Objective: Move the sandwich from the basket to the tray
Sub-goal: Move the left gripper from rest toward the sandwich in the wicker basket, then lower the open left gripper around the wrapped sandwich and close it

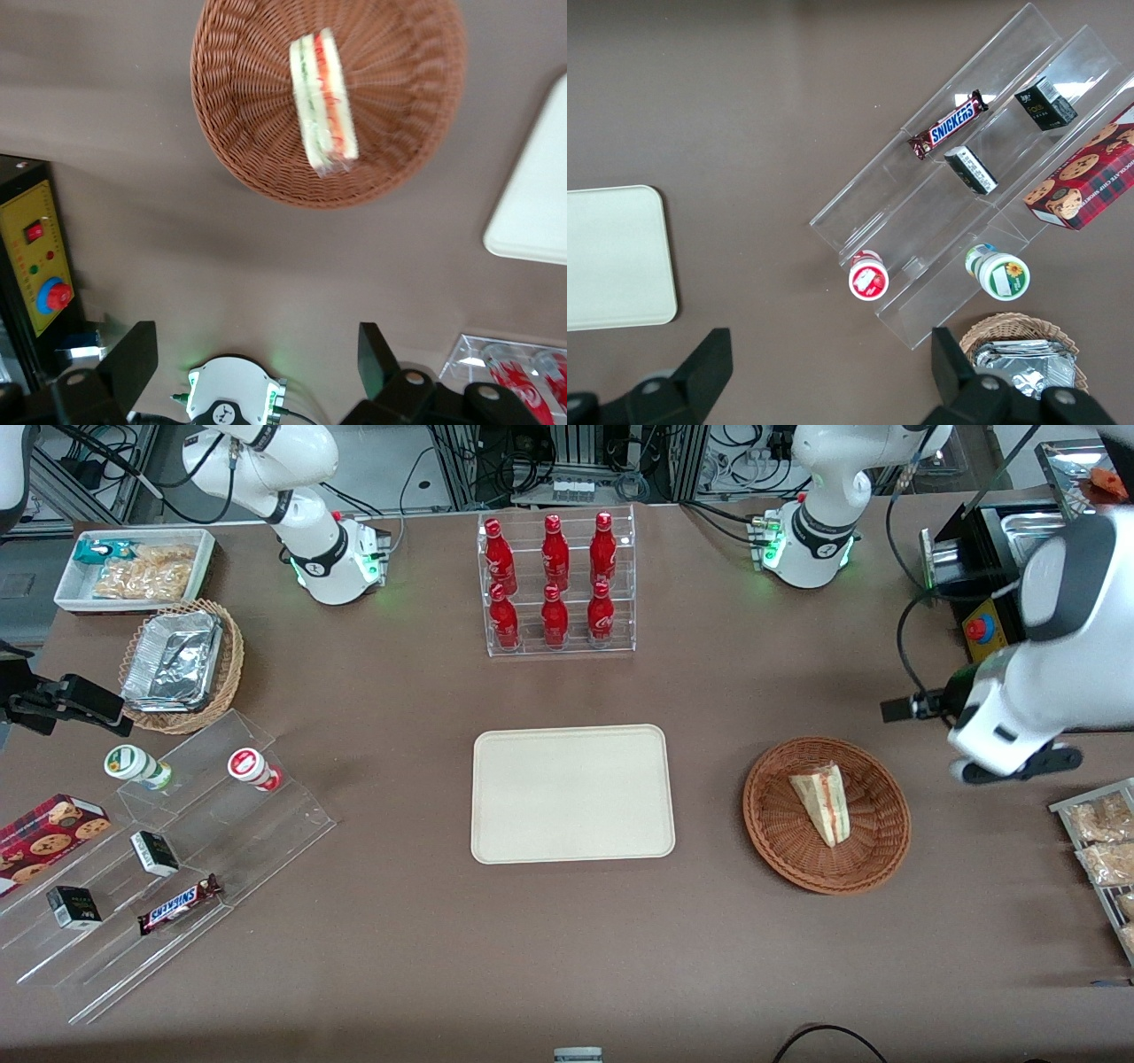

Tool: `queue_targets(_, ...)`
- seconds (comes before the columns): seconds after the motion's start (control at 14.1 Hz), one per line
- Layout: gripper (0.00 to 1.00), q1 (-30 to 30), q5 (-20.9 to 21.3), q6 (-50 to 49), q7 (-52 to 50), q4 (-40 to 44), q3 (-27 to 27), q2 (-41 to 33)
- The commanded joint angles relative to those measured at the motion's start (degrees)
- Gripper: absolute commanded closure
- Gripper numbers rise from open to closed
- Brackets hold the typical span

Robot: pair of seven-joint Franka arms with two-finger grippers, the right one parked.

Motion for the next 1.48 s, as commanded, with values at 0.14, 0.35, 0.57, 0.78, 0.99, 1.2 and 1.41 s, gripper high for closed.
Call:
queue_targets(0.14, 0.00, 3.84, 0.04, 18.90, -1.29, -14.22, -0.09, 1.30)
queue_targets(0.35, 0.00, 4.91, -3.72, 25.88, -8.11, -16.81, -0.10, 3.31)
queue_targets(0.57, 0.00, 4.38, -4.62, 27.12, -11.66, -16.72, -0.18, 4.54)
queue_targets(0.78, 0.00, 3.07, -4.62, 31.41, -14.65, -16.63, -0.45, 6.65)
queue_targets(0.99, 0.00, 1.74, -4.44, 34.15, -14.92, -16.98, -0.45, 8.94)
queue_targets(1.2, 0.00, 1.04, -4.44, 34.59, -15.01, -17.07, -0.45, 10.87)
queue_targets(1.41, 0.00, 1.04, -4.44, 35.29, -15.01, -17.15, -0.45, 12.46)
